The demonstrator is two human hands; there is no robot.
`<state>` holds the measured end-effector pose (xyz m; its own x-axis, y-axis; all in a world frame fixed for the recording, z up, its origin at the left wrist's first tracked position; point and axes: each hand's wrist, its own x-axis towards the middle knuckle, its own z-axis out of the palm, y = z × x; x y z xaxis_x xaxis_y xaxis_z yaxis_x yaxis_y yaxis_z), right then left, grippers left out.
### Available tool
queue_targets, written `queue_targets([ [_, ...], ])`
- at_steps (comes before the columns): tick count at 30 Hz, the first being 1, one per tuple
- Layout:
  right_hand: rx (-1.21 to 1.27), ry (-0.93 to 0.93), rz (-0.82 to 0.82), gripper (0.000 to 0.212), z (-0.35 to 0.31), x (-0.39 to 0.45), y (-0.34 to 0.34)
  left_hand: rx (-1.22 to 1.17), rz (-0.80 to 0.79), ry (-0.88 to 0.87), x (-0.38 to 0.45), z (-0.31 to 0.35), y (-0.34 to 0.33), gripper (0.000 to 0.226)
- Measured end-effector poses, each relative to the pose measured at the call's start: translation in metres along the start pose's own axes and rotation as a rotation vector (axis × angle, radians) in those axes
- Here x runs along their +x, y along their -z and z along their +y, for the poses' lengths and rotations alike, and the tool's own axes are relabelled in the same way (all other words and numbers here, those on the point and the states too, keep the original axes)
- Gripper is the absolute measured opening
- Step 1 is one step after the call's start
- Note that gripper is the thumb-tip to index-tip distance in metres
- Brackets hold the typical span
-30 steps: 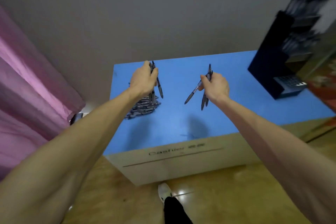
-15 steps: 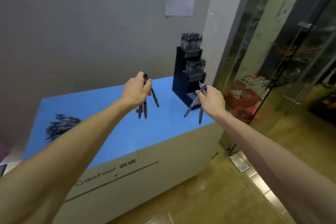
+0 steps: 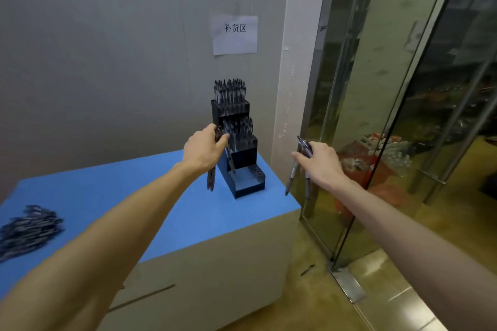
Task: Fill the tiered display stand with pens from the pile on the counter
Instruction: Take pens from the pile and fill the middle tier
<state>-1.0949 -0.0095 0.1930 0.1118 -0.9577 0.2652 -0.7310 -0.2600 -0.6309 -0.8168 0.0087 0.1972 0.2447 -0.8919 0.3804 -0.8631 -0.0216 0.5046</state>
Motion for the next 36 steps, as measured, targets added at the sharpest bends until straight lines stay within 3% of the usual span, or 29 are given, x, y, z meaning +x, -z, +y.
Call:
queue_targets([
  [13,0.187,0.115,-0.129,0.027,0.031,0.156,-0.033,-0.045,0.084,0.070,0.131,0.013,-0.054,0.037],
  [21,0.201,0.210,-0.290,0.032,0.008,0.282,-0.075,-0.049,0.043,0.099,0.228,-0.017,-0.098,0.035],
  [27,0.155,0.314,-0.453,0.029,0.003,0.340,-0.115,-0.006,0.019,0.124,0.256,-0.036,-0.121,0.039],
  [36,0.323,0.424,-0.528,0.023,-0.006,0.406,-0.134,-0.055,0.095,0.137,0.281,-0.037,-0.137,0.036],
])
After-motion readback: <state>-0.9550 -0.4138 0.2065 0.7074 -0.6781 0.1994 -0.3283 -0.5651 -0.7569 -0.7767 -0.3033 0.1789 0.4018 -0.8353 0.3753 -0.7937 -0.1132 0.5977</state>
